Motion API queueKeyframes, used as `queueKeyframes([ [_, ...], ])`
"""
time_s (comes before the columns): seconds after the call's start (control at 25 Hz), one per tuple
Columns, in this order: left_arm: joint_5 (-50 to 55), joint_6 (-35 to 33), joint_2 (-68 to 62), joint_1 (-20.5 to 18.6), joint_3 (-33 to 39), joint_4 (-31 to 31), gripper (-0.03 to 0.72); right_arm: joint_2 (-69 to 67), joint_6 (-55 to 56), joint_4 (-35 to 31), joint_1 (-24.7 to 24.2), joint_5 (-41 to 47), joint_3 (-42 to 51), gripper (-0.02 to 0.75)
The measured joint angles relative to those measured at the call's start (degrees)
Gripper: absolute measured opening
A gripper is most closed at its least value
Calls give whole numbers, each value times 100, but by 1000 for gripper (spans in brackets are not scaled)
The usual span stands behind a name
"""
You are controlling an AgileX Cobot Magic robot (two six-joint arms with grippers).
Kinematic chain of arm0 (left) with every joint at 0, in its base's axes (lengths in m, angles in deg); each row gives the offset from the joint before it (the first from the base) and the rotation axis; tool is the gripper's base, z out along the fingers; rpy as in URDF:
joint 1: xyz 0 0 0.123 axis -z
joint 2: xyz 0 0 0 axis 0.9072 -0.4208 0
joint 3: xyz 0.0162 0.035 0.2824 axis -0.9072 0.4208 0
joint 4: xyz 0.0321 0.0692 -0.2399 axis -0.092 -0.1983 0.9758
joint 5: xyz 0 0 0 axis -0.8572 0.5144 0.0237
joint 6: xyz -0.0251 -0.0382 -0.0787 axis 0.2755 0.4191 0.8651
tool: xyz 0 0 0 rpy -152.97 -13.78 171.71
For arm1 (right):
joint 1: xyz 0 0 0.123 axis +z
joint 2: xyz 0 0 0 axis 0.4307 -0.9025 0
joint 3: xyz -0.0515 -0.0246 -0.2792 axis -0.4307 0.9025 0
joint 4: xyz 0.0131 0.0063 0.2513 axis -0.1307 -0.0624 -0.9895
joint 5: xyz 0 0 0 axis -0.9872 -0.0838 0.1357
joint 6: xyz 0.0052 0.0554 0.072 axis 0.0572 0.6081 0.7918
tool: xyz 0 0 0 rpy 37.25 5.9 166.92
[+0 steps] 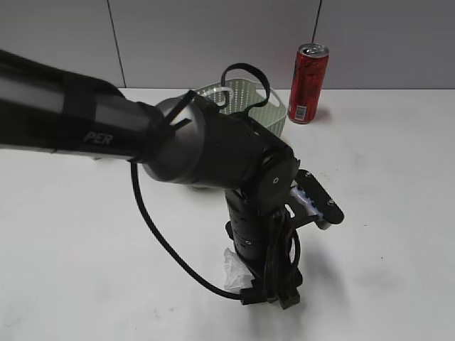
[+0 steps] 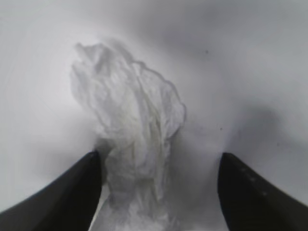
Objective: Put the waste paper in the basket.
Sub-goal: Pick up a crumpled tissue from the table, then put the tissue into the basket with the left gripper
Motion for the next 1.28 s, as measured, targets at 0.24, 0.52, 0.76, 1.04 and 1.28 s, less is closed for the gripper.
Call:
queueKeyframes([
  [0.24, 797, 0, -73, 0, -440, 11, 92, 0, 0, 0, 0, 0, 0, 591],
  [0.52, 1428, 0, 161, -6, -1466, -199, 5, 0, 0, 0, 0, -5, 0, 591],
  [0.76, 1446, 0, 482, -250, -2229, -905, 2, 0, 0, 0, 0, -5, 0, 591],
  [1.04, 798, 0, 495, -1001, -2326, -1799, 2, 0, 0, 0, 0, -5, 0, 591],
  [1.28, -39, 0, 330, -1737, -2337, -1871, 1, 0, 0, 0, 0, -5, 0, 591],
])
